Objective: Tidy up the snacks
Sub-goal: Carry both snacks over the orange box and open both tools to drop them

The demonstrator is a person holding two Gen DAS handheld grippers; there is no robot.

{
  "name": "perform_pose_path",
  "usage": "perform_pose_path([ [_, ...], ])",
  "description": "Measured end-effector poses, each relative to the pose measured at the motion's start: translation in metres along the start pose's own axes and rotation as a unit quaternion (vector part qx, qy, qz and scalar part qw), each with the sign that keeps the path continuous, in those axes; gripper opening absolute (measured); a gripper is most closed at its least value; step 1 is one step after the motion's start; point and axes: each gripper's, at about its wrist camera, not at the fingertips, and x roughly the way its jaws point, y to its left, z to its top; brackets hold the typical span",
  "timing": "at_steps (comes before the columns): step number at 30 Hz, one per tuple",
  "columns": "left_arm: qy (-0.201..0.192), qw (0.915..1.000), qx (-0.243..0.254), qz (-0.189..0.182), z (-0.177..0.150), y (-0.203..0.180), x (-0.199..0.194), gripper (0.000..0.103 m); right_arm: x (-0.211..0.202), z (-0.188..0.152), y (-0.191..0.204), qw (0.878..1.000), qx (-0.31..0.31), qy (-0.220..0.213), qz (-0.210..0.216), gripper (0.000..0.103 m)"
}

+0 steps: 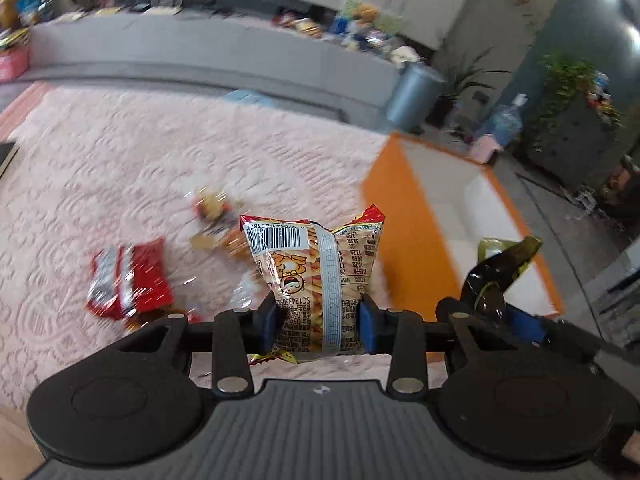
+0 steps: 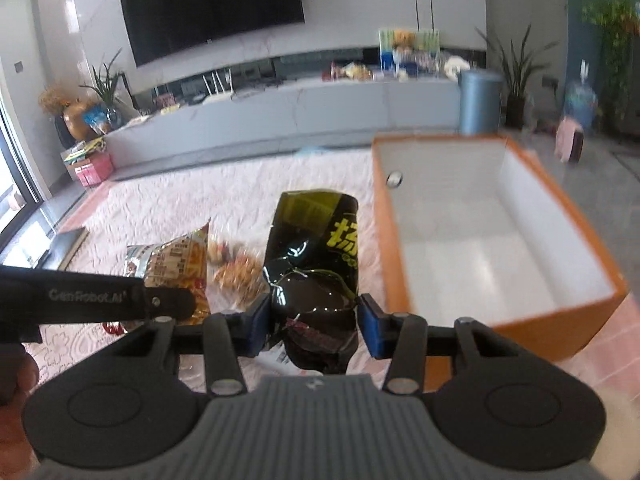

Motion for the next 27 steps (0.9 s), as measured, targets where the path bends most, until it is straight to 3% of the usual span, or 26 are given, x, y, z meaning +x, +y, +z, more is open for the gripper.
perform_pose_path([
  [8, 0.010, 0.9948, 0.075, -0.068, 0.032, -0.069, 0.004, 0.044, -0.041, 0.030, -0.062, 0.999, -0.011, -0.025, -0.019, 0.046],
  [10, 0.017, 0.9937, 0.093, -0.061, 0.039, -0.085, 0.014, 0.044, -0.041, 0.039, -0.081, 1.000, 0.000, -0.015, -0.021, 0.046],
  [16, 0.076, 0.9862, 0.123, -0.081, 0.056, -0.135, 0.061, 0.044, -0.020, 0.053, -0.132, 0.999, -0.011, 0.032, -0.039, 0.046],
  [20, 0.094, 0.9782, 0.170, -0.072, 0.063, -0.159, 0.084, 0.044, 0.001, 0.055, -0.156, 0.996, -0.045, 0.072, -0.037, 0.046],
  [27, 0.148, 0.9658, 0.206, -0.052, 0.062, -0.182, 0.123, 0.044, 0.044, 0.060, -0.189, 0.989, -0.039, 0.139, 0.007, 0.046],
])
